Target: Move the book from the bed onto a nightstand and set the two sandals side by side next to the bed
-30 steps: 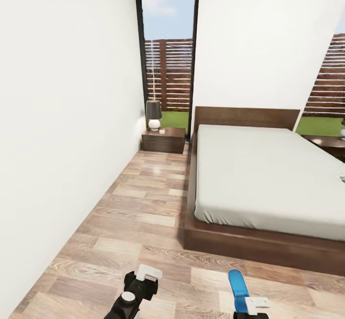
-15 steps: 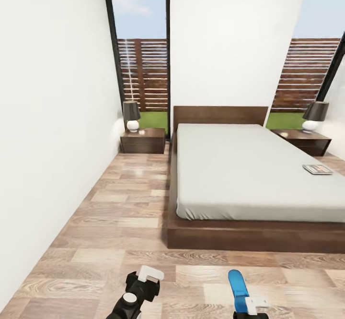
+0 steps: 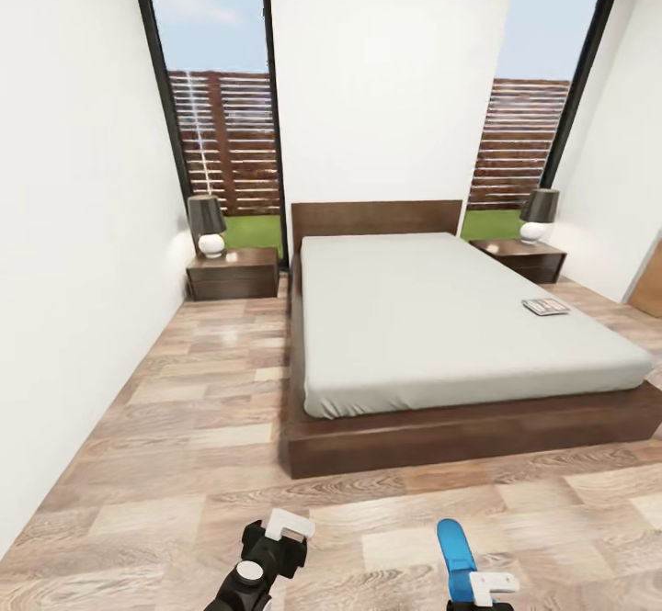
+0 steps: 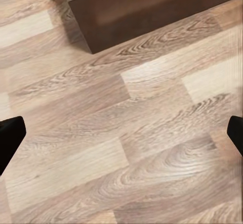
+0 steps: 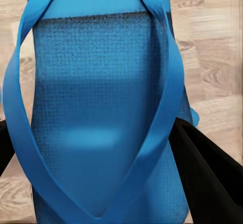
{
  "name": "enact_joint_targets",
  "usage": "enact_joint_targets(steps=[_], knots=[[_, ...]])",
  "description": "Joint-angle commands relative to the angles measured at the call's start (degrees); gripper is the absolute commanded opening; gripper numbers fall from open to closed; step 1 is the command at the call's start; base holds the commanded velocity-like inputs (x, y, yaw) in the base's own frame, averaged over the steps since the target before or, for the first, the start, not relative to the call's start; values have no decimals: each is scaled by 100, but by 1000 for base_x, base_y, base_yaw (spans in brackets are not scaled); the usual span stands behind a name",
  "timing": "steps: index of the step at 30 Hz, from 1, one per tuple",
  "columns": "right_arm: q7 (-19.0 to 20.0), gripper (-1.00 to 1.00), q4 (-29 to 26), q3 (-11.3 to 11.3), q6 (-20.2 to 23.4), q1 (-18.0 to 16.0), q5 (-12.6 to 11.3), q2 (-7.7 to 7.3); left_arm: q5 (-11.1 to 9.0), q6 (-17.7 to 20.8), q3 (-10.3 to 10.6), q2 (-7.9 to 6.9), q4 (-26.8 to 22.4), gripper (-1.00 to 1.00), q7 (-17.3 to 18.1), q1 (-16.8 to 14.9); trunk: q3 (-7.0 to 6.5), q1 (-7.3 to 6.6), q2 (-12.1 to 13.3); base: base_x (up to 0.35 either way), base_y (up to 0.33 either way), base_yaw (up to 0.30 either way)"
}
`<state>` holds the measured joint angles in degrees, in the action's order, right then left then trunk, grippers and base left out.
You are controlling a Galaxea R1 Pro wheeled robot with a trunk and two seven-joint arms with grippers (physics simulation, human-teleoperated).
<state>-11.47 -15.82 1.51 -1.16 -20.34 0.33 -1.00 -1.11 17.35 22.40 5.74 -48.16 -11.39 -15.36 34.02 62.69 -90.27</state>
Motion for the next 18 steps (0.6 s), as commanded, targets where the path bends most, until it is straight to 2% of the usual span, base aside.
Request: enact_joint_targets(steps=[1, 10, 18], knots=[[-22, -100, 18, 16, -15, -5, -3, -2, -12, 32, 19, -4, -9, 100, -38, -3, 5, 0, -3, 0, 27, -294], [-22, -100, 67, 16, -15, -5, 2, -24, -12, 32, 19, -5, -9, 100, -38, -3, 5, 0, -3, 37, 91, -294], [-22, -100, 70, 16, -15, -5, 2, -31, -12, 32, 19, -11, -9, 100, -33, -3, 5, 0, -3, 12, 22, -294]])
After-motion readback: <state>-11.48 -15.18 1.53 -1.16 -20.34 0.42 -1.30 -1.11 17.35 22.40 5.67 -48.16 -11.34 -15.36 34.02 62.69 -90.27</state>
